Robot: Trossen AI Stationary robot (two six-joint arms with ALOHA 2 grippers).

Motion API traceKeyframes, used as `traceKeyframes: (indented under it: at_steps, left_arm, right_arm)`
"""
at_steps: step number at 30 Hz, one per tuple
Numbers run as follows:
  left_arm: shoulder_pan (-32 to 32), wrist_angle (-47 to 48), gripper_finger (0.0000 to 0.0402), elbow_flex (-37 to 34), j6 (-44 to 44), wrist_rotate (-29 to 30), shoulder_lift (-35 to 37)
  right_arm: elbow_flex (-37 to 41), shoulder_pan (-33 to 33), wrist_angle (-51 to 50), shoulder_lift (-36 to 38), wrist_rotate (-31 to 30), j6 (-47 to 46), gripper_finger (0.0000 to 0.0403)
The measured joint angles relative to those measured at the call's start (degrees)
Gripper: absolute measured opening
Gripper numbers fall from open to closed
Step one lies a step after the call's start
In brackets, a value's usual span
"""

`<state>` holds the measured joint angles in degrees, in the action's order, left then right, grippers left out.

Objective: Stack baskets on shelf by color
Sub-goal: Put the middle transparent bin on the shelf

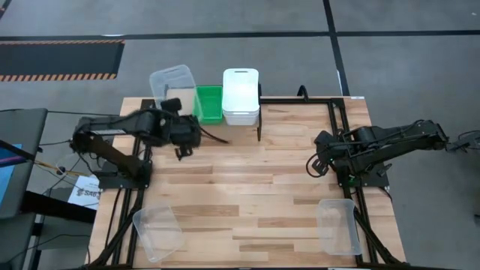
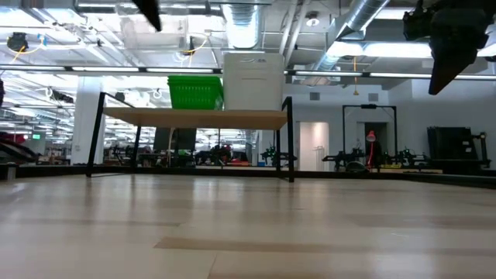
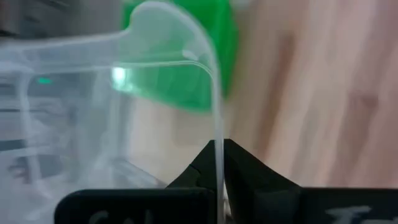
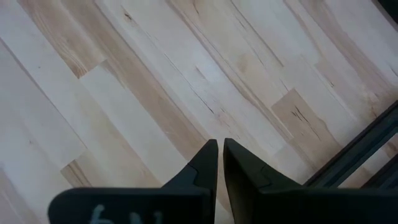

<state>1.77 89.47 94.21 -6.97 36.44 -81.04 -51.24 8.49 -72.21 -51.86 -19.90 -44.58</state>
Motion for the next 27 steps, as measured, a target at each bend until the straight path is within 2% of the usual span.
traceKeyframes:
  at_steps: [3, 5, 10, 15, 22, 27]
  left_arm:
    - [-4.65, 0.49, 0.0, -2.74, 3.32, -6.86, 2.19]
    - [-7.22, 0.68, 0.0, -4.42, 4.93, -8.74, 3.21]
    - [-10.72, 0.47, 0.0, -5.04, 14.74, -6.24, 3.43]
    - [-14.82, 0.56, 0.0, -5.04, 22.21, -8.89, 3.05]
    - [-18.74, 0.55, 0.0, -5.04, 25.89, -9.37, 3.05]
    - [-20.17, 0.54, 0.0, -5.04, 27.92, -12.64, 3.05]
  right_arm:
    - [0.0, 0.0, 0.77, 0.01, -0.04, 0.0, 0.0052]
    - [0.0, 0.0, 1.32, 0.02, -0.07, 0.0, 0.0052]
    - [0.0, 0.0, 1.34, 0.01, -0.25, -0.04, 0.0052]
    - [0.0, 0.0, 1.36, 0.0, -0.24, -0.11, 0.0052]
    - [0.0, 0.0, 1.36, 0.0, -0.24, -0.11, 0.0052]
    - [0.0, 0.0, 1.37, 0.0, -0.24, -0.1, 0.0052]
